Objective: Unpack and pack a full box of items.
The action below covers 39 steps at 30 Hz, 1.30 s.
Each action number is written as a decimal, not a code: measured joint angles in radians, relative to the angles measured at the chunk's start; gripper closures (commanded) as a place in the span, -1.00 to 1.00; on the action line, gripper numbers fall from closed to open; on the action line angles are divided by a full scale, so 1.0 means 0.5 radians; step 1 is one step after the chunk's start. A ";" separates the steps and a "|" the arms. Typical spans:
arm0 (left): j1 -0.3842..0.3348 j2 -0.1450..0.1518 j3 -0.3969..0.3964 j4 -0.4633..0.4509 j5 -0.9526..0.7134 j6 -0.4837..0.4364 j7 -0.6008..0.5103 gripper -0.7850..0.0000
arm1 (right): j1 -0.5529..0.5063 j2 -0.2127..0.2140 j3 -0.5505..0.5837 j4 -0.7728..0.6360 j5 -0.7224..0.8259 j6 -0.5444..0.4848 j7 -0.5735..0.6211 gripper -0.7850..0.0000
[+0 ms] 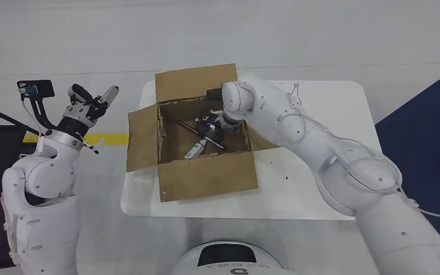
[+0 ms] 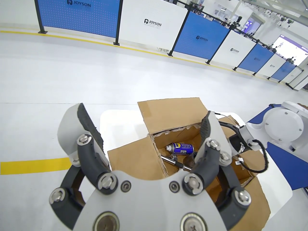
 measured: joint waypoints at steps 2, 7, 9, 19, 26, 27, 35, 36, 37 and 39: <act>0.000 0.000 0.000 0.000 0.000 0.000 0.000 -1.00 | 0.004 -0.026 0.004 0.042 0.007 -0.023 -0.009 0.09; 0.000 0.000 0.000 0.000 0.000 0.000 0.000 -1.00 | 0.020 -0.084 0.025 0.140 0.012 -0.053 -0.055 0.13; 0.000 0.000 0.000 0.000 0.000 0.000 0.000 -1.00 | 0.023 -0.103 0.034 0.179 0.010 -0.064 -0.073 0.18; 0.000 0.000 0.000 0.000 0.000 0.000 0.000 -1.00 | 0.014 -0.204 -0.001 0.327 -0.101 -0.015 -0.052 0.31; 0.000 0.000 0.000 0.000 0.000 0.000 0.000 -1.00 | -0.024 -0.281 -0.023 0.396 -0.178 0.031 -0.119 0.81; 0.000 0.000 0.000 0.000 0.000 0.000 0.000 -1.00 | -0.031 -0.293 -0.024 0.407 -0.186 0.035 -0.130 0.88; 0.000 0.000 0.000 0.000 0.000 0.000 0.000 -1.00 | -0.022 -0.342 0.015 0.441 -0.224 0.041 -0.225 1.00; 0.000 0.000 0.000 0.000 0.000 0.000 0.000 -1.00 | -0.017 -0.341 0.033 0.427 -0.222 0.041 -0.252 1.00; 0.000 0.000 0.000 0.000 0.000 0.000 0.000 -1.00 | -0.014 -0.337 0.048 0.414 -0.221 0.038 -0.271 1.00; 0.000 0.000 0.000 0.000 0.000 0.000 0.000 -1.00 | -0.009 -0.322 0.084 0.373 -0.221 0.038 -0.312 1.00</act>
